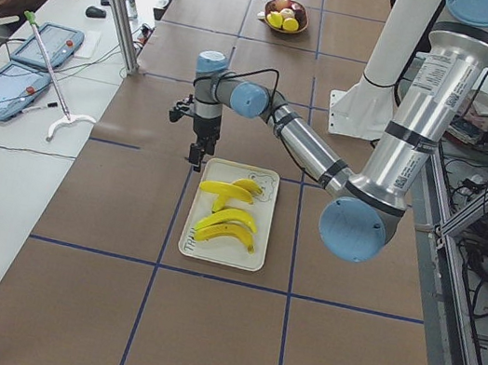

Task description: Transfer all bananas from basket to plate

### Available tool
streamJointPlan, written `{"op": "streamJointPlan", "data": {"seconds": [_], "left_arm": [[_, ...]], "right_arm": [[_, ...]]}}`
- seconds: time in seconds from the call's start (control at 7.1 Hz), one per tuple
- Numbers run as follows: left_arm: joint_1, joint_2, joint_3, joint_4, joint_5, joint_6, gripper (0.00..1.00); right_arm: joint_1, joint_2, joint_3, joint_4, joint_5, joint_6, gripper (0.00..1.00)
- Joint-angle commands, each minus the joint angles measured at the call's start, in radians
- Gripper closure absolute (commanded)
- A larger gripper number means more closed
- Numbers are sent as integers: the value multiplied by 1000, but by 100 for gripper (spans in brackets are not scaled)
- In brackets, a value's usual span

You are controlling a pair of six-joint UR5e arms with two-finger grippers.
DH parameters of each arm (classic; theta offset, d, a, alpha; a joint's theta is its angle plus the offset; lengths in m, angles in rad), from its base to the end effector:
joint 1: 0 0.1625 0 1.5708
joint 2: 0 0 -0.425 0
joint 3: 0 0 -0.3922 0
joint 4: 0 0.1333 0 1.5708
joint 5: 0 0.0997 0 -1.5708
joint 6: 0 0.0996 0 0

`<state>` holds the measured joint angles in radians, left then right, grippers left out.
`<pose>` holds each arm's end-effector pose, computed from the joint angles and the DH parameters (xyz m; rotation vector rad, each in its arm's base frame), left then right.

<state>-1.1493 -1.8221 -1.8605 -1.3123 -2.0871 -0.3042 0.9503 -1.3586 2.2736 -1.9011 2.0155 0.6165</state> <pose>0.1531 -0.5470 0.4276 0.0763 0.5782 0.1869 -0.1947 -0.4280 0.2871 0.2180 -0.6852 -0.1338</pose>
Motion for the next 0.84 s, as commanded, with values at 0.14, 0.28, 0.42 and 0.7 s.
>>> {"op": "streamJointPlan", "data": {"seconds": [0.14, 0.28, 0.42, 0.7], "left_arm": [[-301, 96, 137, -13, -197, 346, 1], [-357, 116, 183, -13, -215, 385, 1], [-392, 174, 216, -53, -259, 422, 1], [-414, 272, 230, -171, -332, 422, 1]], "right_arm": [[351, -106, -231, 13, 294, -500, 0], [446, -131, -323, 23, 349, -665, 0], [525, -142, -403, 25, 406, -775, 0], [574, -142, -483, 27, 448, -793, 0]]}}
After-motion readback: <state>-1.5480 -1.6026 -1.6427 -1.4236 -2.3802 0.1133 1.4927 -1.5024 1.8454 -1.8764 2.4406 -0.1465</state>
